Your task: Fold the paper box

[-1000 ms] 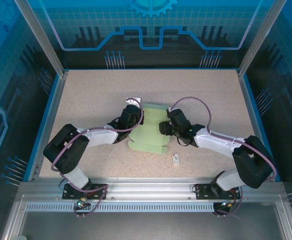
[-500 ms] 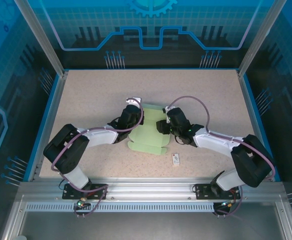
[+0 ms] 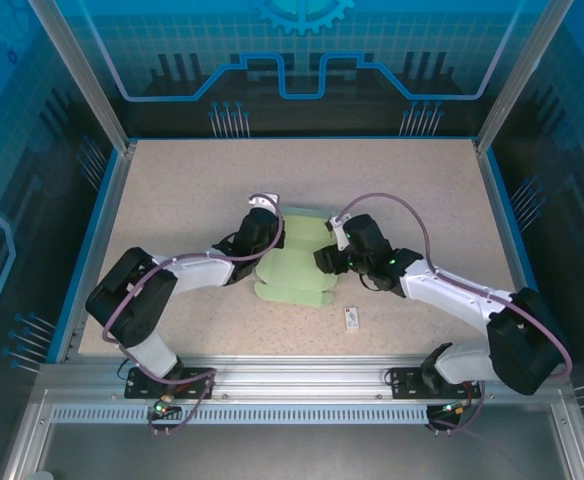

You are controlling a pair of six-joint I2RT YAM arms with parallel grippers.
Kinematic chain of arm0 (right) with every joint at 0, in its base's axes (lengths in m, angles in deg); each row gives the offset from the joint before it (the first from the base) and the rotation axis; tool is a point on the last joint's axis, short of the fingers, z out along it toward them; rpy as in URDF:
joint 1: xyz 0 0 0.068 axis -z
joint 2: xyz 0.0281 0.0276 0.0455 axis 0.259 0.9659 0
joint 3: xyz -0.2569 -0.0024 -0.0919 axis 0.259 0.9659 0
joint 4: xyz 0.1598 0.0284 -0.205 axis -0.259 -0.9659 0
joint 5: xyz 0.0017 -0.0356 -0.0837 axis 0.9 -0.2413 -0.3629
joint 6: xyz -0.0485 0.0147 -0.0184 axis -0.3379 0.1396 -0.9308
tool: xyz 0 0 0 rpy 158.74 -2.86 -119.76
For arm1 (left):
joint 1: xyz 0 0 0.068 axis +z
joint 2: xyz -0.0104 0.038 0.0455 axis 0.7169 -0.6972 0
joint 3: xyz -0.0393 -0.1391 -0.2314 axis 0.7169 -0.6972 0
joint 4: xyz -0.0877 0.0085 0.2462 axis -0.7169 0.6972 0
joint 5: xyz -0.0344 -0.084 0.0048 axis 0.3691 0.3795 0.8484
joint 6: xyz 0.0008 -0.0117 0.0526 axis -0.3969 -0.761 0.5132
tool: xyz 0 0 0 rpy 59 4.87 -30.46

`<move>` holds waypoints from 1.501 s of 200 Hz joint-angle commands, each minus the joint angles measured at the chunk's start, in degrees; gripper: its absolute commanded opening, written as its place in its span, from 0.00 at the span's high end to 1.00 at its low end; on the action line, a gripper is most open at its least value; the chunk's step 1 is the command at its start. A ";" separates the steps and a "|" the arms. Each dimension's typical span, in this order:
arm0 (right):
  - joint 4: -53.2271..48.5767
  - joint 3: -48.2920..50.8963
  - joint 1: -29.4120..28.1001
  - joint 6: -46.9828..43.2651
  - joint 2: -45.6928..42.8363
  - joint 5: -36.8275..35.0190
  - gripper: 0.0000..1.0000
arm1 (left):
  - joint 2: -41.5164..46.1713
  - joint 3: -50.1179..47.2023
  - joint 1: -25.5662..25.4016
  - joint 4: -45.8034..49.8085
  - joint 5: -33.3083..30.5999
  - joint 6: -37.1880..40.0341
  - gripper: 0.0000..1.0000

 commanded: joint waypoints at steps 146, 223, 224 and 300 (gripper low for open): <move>-0.61 -5.85 21.67 -8.82 4.44 26.56 0.49 | 6.51 1.77 4.13 5.41 7.38 -5.05 0.95; 1.97 -10.46 16.45 -13.45 9.34 30.01 0.51 | 6.41 1.55 4.14 5.13 8.22 -4.67 0.94; 1.96 -10.58 16.48 -13.49 9.41 30.02 0.51 | 6.38 1.57 4.16 5.13 8.22 -4.72 0.94; 0.20 -15.68 11.01 -16.67 12.86 16.23 0.54 | 5.64 2.09 4.17 5.38 9.26 -4.56 0.94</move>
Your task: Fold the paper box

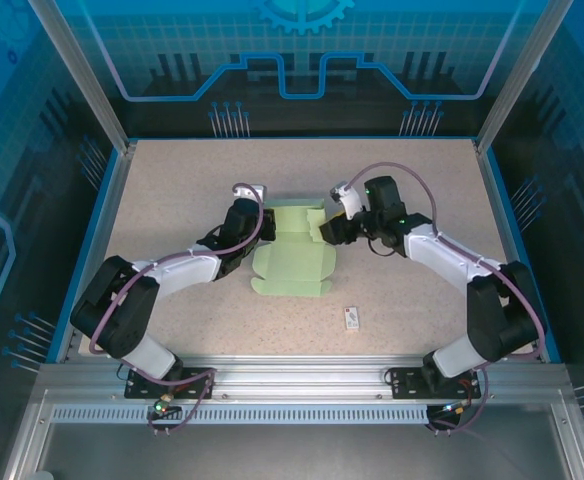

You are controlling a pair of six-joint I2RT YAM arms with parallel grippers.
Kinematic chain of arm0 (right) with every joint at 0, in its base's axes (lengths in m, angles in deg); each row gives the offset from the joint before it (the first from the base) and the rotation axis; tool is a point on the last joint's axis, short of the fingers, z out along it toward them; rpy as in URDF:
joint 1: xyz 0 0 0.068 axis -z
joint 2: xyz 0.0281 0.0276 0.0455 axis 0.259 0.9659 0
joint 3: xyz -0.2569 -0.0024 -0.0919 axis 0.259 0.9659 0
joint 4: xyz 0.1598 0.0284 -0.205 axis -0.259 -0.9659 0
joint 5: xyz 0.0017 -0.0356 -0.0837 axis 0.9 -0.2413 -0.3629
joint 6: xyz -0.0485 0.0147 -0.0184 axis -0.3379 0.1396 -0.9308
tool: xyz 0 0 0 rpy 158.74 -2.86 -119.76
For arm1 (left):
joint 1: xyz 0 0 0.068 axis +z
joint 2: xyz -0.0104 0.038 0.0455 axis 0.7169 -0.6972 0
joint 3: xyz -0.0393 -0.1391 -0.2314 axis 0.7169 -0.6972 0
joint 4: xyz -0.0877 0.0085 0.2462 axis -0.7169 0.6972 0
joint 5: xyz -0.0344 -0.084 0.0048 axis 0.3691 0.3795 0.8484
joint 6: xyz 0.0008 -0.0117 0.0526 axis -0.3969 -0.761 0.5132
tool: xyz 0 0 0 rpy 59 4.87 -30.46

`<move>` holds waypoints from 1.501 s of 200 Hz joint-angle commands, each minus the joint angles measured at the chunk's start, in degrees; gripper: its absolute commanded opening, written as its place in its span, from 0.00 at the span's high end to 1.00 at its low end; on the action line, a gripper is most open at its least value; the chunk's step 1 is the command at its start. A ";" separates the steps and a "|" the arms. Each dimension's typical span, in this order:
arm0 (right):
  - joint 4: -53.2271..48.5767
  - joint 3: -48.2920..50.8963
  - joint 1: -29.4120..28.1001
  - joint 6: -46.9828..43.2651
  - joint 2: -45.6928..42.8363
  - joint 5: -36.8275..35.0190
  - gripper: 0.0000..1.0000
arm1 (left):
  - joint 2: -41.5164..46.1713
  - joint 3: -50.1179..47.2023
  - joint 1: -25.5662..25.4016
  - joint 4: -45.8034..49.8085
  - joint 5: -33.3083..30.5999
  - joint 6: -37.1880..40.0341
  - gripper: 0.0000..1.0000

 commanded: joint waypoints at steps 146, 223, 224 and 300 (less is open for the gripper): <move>-10.88 -12.26 -17.65 11.87 12.38 -68.47 0.90 | 0.22 2.37 -0.04 1.36 1.79 -0.70 0.94; -11.18 -12.47 -16.46 11.29 12.25 -63.14 0.84 | -0.07 2.63 -0.03 1.80 0.95 -0.08 0.94; -11.13 -12.45 -16.42 11.26 12.16 -62.88 0.83 | -0.07 2.63 -0.02 1.84 0.90 -0.03 0.94; -14.07 -11.93 -13.57 12.87 9.76 -48.24 0.70 | -0.37 2.98 -0.03 2.15 0.22 0.54 0.94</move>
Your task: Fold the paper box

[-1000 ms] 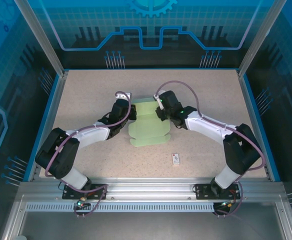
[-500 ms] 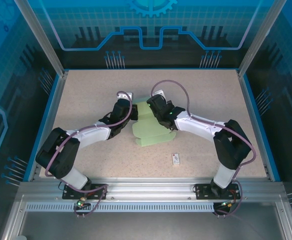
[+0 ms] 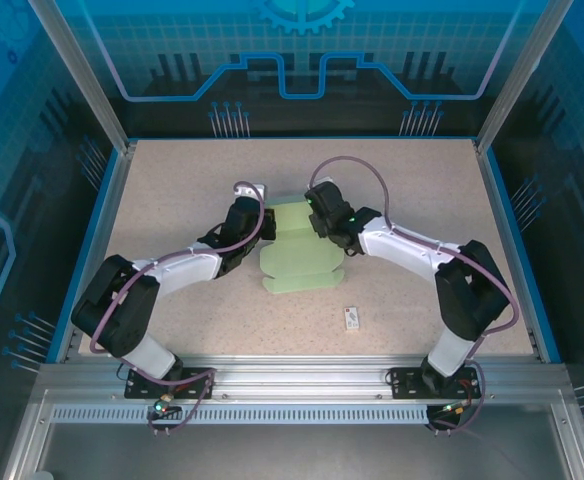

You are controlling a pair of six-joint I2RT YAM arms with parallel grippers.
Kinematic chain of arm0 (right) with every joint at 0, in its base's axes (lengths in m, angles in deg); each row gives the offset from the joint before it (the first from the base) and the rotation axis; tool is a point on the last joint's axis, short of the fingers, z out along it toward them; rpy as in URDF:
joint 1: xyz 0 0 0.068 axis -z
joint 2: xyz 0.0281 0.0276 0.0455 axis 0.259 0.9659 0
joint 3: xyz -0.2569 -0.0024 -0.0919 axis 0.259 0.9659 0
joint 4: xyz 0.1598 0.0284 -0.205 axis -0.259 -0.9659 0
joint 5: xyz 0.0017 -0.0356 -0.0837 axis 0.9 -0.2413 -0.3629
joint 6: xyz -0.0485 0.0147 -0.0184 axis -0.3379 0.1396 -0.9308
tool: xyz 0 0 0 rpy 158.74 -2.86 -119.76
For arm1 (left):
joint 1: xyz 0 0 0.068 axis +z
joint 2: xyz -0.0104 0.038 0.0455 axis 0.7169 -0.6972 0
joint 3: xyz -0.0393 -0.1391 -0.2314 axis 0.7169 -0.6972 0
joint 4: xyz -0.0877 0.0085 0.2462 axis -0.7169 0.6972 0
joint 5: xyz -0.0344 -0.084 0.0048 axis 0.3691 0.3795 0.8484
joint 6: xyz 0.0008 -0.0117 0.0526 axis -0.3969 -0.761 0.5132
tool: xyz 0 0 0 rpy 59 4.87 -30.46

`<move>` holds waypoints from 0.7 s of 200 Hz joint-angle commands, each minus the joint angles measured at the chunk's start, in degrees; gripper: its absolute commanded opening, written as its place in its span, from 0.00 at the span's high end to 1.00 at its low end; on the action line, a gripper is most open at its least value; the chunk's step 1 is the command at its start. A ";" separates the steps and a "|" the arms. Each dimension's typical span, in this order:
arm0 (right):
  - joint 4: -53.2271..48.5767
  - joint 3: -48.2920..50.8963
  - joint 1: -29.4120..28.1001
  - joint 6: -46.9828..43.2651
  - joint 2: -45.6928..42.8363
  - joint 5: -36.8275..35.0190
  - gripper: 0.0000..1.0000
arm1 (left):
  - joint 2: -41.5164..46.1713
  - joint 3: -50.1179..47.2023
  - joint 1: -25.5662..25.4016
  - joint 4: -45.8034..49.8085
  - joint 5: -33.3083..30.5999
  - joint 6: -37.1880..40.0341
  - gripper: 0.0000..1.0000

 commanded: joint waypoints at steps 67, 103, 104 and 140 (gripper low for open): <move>-9.32 -0.22 1.46 1.55 3.11 -2.13 0.75 | 0.57 1.84 -0.11 0.29 -0.01 0.98 0.94; -10.51 -1.41 1.25 1.85 4.58 -6.28 0.80 | 0.49 2.32 -0.11 0.84 -0.06 1.11 0.94; -10.55 -1.49 1.18 1.86 4.64 -6.41 0.80 | 0.49 2.37 -0.09 0.83 -0.06 1.15 0.94; -13.38 -3.67 0.49 2.71 6.60 -12.62 0.82 | 0.10 2.40 -0.12 0.91 -0.18 1.31 0.94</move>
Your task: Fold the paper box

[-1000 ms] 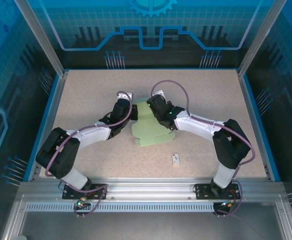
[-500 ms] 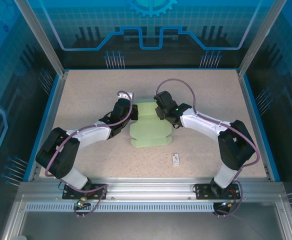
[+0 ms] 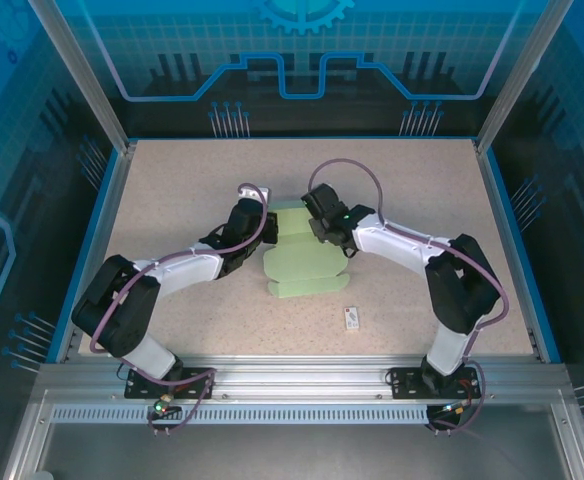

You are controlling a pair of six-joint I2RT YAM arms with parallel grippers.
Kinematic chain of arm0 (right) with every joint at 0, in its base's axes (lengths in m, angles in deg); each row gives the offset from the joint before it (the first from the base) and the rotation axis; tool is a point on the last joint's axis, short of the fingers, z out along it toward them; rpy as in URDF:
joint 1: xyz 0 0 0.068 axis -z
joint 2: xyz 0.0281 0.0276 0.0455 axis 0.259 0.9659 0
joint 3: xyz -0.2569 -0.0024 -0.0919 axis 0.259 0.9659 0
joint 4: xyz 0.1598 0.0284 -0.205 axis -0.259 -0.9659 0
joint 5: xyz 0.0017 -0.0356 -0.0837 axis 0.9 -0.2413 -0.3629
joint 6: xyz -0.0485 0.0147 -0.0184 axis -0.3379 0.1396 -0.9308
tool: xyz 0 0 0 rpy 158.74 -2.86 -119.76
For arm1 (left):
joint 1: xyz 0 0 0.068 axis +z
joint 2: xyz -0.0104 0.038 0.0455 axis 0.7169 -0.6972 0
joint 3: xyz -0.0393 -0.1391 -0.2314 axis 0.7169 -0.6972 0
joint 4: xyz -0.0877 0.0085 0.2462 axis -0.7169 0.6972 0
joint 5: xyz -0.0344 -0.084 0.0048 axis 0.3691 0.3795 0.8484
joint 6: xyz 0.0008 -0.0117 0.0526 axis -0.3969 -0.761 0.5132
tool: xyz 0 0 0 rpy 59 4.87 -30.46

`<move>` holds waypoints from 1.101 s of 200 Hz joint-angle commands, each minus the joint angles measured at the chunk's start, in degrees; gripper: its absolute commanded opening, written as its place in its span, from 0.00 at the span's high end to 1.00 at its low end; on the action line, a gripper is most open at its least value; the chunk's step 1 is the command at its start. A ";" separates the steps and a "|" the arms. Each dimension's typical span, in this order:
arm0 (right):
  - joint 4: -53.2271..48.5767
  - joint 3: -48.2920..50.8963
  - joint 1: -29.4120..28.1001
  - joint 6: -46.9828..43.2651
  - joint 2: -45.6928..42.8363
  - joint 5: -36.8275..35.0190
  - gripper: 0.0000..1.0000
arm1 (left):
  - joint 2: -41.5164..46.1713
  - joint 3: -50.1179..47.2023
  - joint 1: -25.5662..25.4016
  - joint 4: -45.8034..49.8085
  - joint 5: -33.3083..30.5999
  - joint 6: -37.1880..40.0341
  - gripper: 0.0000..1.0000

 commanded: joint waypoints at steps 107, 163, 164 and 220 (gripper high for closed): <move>-4.61 -0.69 1.12 -0.88 -0.37 -1.32 0.71 | -0.93 2.17 0.54 -1.24 -1.31 0.24 0.94; -1.48 0.26 1.32 -1.31 -5.30 11.45 0.51 | -1.97 2.16 0.47 -1.33 -1.57 0.67 0.94; -1.44 0.36 1.32 -1.30 -5.39 11.60 0.50 | -1.98 2.16 0.51 -1.36 -1.57 0.67 0.94; -0.09 2.45 3.21 -0.94 -10.33 21.09 0.35 | -3.21 2.83 0.52 0.79 -0.78 2.13 0.94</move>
